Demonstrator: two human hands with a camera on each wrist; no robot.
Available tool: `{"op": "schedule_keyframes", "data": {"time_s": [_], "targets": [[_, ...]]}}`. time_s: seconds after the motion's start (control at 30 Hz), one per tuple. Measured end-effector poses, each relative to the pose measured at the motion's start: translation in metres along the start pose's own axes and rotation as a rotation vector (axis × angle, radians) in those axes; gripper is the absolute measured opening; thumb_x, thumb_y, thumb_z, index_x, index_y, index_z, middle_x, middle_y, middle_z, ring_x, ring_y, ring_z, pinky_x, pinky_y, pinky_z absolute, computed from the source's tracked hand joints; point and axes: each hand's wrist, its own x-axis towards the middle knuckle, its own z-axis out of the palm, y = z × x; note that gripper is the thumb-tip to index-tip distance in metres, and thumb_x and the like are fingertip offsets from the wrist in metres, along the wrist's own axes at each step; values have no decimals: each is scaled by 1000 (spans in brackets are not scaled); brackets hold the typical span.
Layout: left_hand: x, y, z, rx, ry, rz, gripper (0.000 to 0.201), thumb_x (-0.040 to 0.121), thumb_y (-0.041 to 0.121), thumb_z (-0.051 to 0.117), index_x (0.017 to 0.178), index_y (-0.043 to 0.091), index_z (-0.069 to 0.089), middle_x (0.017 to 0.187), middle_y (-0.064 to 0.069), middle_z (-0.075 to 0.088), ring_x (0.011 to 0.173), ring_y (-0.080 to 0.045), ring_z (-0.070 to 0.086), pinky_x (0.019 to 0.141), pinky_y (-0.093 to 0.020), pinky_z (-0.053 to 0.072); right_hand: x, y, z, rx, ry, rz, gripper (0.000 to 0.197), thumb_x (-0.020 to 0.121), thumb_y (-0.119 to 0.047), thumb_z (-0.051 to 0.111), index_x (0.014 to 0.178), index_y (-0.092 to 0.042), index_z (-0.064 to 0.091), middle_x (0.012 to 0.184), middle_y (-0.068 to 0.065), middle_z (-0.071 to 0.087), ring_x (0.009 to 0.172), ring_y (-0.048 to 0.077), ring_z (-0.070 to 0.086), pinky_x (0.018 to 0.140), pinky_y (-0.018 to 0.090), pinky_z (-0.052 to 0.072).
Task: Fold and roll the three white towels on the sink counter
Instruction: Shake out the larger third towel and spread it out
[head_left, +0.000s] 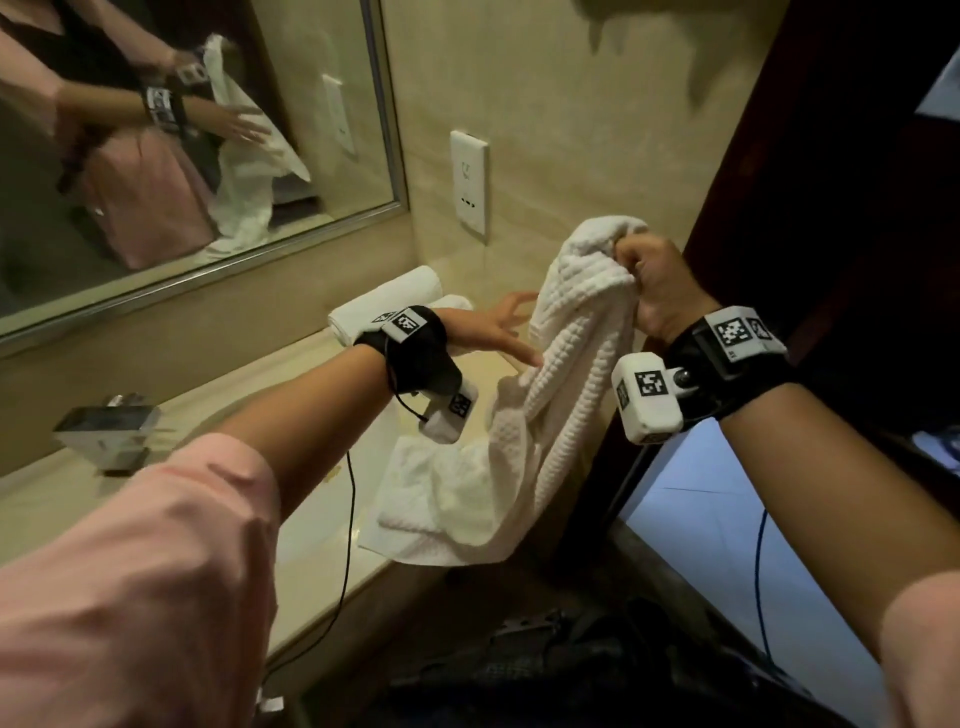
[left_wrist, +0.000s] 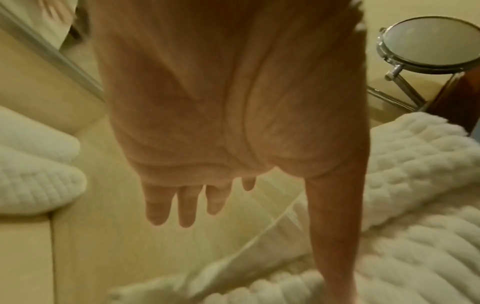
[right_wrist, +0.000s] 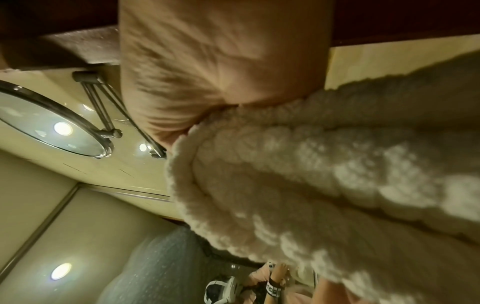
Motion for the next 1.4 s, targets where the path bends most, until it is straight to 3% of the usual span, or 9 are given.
{"op": "schedule_keyframes", "data": {"time_s": [0.1, 0.3, 0.47, 0.63, 0.77, 0.97, 1.17, 1.27, 1.4], "targets": [[15, 13, 10, -32, -116, 105, 83, 79, 1, 70, 145, 17, 24, 140, 4, 46, 126, -11, 47, 106, -30, 42, -7, -9, -8, 13, -28, -61, 46, 71, 8, 32, 38, -14, 56, 48, -4, 53, 50, 8, 56, 56, 19, 46], [39, 30, 5, -8, -10, 161, 39, 76, 20, 65, 114, 13, 66, 115, 0, 68, 109, -13, 61, 108, -38, 41, -18, -32, -36, -157, 54, -291, 35, 51, 1, 38, 68, -6, 67, 71, 5, 67, 72, 19, 62, 65, 21, 50], [51, 52, 5, 30, 95, 284, 35, 72, 24, 67, 106, 17, 68, 98, 6, 71, 93, -9, 65, 85, -21, 51, -31, -34, -57, -200, 183, -335, 30, 52, -2, 37, 73, -3, 60, 74, 7, 62, 70, 18, 59, 62, 19, 48], [57, 60, -1, 334, 180, 284, 46, 77, 50, 67, 95, 8, 67, 82, 0, 61, 74, -13, 56, 68, -25, 41, -46, -38, -76, -126, 365, -342, 29, 52, -3, 38, 74, -6, 57, 73, 7, 56, 70, 18, 55, 62, 22, 46], [61, 68, 10, 532, 226, 322, 32, 94, 44, 55, 84, 14, 64, 68, 6, 54, 61, -8, 49, 59, -22, 38, -60, -42, -86, -77, 429, -396, 27, 53, -2, 37, 76, 1, 52, 77, 14, 49, 72, 25, 50, 62, 24, 44], [50, 95, 27, 280, 435, 461, 26, 102, 31, 41, 86, 18, 56, 72, 9, 51, 63, -4, 47, 61, -25, 36, -62, -45, -97, 43, 555, -400, 39, 42, -9, 47, 81, -7, 43, 75, 9, 33, 68, 26, 36, 59, 27, 35], [9, 132, 27, -535, 284, 318, 30, 97, 16, 38, 86, 3, 63, 76, -10, 68, 72, -22, 66, 74, -31, 53, -59, -52, -85, 93, 547, -315, 21, 52, -11, 43, 57, -21, 25, 63, 2, 27, 55, 20, 36, 57, 24, 34], [-20, 143, 18, -584, 170, 295, 33, 98, 26, 40, 89, 6, 64, 81, -9, 71, 75, -20, 68, 76, -29, 55, -59, -60, -77, 187, 483, -289, 33, 69, -11, 39, 42, -24, 25, 48, -4, 30, 45, 14, 36, 51, 19, 32], [-65, 162, 13, -462, 224, 293, 35, 90, 43, 56, 92, 11, 69, 83, -8, 71, 74, -19, 68, 74, -26, 56, -54, -76, -60, 270, 388, -274, 45, 81, -13, 36, 38, -22, 27, 43, -6, 34, 43, 12, 38, 52, 19, 32]]}}
